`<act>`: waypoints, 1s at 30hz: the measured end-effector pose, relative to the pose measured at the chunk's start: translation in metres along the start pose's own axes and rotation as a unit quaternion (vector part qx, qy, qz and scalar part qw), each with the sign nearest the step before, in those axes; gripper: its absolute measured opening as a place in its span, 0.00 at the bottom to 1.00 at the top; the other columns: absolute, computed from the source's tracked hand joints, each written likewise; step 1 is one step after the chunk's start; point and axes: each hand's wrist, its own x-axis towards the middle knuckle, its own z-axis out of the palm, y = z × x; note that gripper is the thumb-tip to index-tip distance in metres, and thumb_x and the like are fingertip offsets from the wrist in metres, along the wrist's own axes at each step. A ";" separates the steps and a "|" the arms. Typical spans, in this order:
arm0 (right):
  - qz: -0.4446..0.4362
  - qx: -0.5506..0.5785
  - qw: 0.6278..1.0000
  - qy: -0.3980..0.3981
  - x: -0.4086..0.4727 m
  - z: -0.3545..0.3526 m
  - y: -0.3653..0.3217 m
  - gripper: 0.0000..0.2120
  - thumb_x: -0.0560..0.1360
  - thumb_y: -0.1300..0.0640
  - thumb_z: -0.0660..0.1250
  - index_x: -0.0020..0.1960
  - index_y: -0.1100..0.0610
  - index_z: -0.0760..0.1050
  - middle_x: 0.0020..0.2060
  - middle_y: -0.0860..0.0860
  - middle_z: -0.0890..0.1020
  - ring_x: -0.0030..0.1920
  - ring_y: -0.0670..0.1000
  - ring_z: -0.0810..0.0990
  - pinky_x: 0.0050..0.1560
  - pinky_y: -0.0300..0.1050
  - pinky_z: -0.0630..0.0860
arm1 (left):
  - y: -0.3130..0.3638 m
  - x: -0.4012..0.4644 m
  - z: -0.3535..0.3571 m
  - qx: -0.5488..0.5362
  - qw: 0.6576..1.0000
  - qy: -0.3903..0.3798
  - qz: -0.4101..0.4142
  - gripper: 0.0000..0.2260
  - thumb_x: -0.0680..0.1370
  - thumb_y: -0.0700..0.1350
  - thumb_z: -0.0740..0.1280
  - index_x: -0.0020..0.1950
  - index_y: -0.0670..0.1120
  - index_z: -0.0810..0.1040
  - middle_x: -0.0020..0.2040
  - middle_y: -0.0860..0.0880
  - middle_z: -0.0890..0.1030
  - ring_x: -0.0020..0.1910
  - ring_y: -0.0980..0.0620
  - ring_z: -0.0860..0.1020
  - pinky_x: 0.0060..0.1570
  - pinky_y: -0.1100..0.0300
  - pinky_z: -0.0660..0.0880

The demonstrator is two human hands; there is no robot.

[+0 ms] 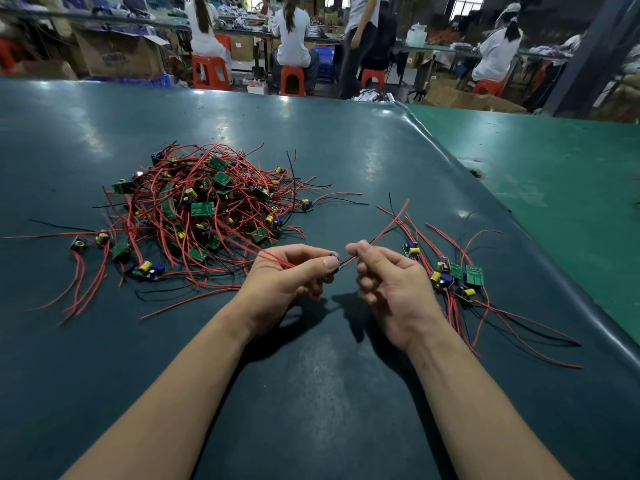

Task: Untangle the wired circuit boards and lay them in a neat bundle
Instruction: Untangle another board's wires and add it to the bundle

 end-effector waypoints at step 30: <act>-0.079 0.111 0.966 0.219 0.014 -0.015 -0.006 0.14 0.81 0.55 0.61 0.40 0.59 0.77 0.26 0.49 0.73 0.22 0.46 0.69 0.21 0.35 0.62 | 0.018 -0.002 -0.005 -0.184 0.980 0.055 0.058 0.12 0.65 0.44 0.73 0.48 0.46 0.86 0.33 0.53 0.77 0.32 0.58 0.74 0.36 0.66 0.76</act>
